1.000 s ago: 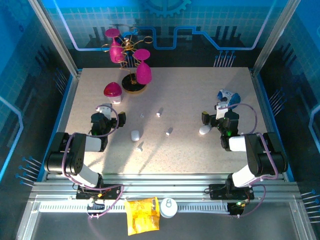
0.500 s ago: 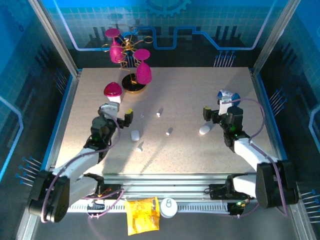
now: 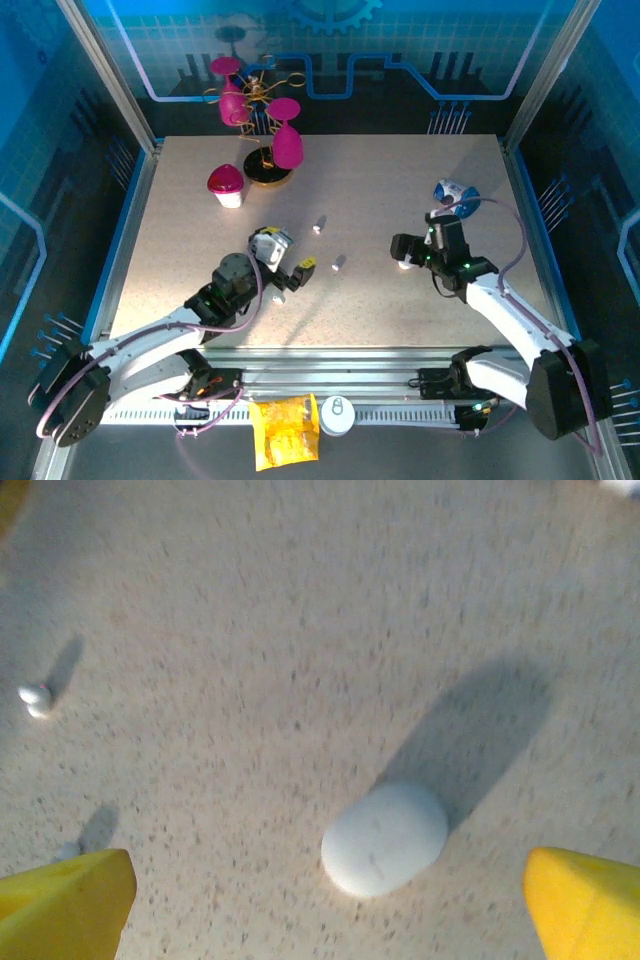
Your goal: Insert wireless bluetooth earbuds into charging case
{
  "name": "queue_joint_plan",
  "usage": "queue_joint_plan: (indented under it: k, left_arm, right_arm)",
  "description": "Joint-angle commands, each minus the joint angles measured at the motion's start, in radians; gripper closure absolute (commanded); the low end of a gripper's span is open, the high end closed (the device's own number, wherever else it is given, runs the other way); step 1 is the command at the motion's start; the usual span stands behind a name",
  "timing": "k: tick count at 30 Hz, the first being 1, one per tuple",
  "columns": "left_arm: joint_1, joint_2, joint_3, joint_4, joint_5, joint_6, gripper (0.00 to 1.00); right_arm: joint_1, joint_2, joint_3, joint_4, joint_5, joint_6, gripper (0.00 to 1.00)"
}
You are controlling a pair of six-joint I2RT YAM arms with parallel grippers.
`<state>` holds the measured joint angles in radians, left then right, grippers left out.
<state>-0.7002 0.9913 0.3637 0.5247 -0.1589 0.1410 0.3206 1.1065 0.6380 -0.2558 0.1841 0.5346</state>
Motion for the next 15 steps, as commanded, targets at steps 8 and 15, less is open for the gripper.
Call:
queue_joint_plan:
  k: [8,15]
  left_arm:
    - [-0.12,0.041,-0.047,0.129,-0.023,-0.029,0.01]
    - [-0.146,0.026,-0.085,0.138,-0.099,-0.062,0.01]
  right_arm:
    - [0.139,0.145,-0.024,0.033,0.217,0.29,0.07]
    - [0.132,0.287,0.012,0.08,0.212,0.27,0.14]
